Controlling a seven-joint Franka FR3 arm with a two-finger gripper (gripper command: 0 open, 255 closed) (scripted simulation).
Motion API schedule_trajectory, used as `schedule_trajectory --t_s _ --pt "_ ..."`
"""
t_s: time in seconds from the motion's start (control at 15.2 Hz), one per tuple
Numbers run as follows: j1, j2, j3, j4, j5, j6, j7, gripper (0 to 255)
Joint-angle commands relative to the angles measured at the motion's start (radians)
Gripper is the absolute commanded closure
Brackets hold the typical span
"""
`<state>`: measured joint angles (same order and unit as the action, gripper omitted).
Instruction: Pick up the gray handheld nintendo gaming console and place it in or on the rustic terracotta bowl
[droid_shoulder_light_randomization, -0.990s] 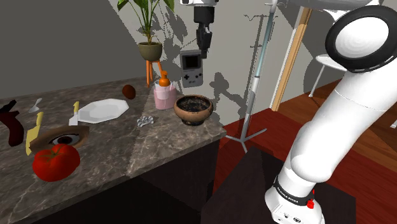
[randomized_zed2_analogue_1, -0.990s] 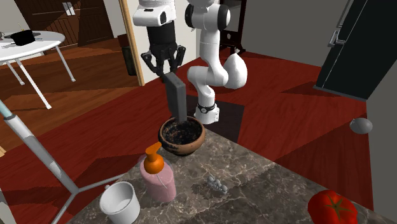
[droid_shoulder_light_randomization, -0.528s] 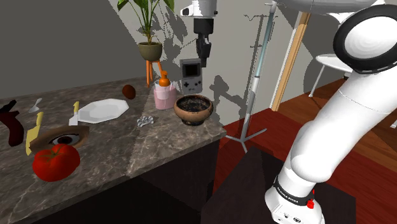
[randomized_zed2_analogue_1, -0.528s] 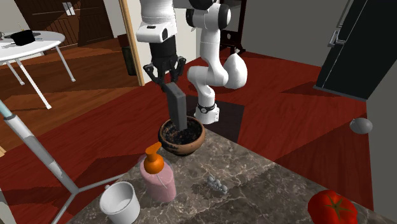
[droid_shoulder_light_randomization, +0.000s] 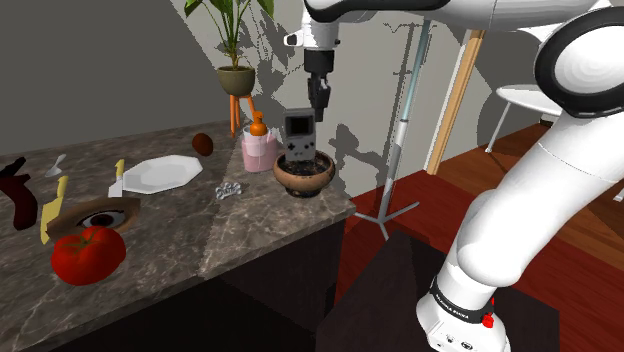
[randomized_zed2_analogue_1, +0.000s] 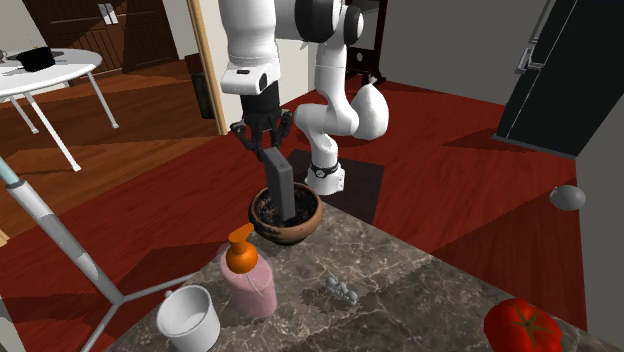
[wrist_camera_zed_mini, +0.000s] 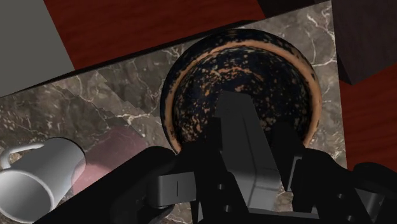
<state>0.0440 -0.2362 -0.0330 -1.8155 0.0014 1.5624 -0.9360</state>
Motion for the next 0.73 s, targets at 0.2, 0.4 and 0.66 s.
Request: schedule_trajectory --t_s 0.2,0.4,0.66 --pt "-0.001 -0.007 -0.001 -0.033 0.000 0.028 -0.001 255" --pt "-0.001 -0.007 -0.001 -0.033 0.000 0.028 -0.001 255" --pt "-0.001 -0.006 -0.001 -0.033 0.000 0.028 -0.001 0"
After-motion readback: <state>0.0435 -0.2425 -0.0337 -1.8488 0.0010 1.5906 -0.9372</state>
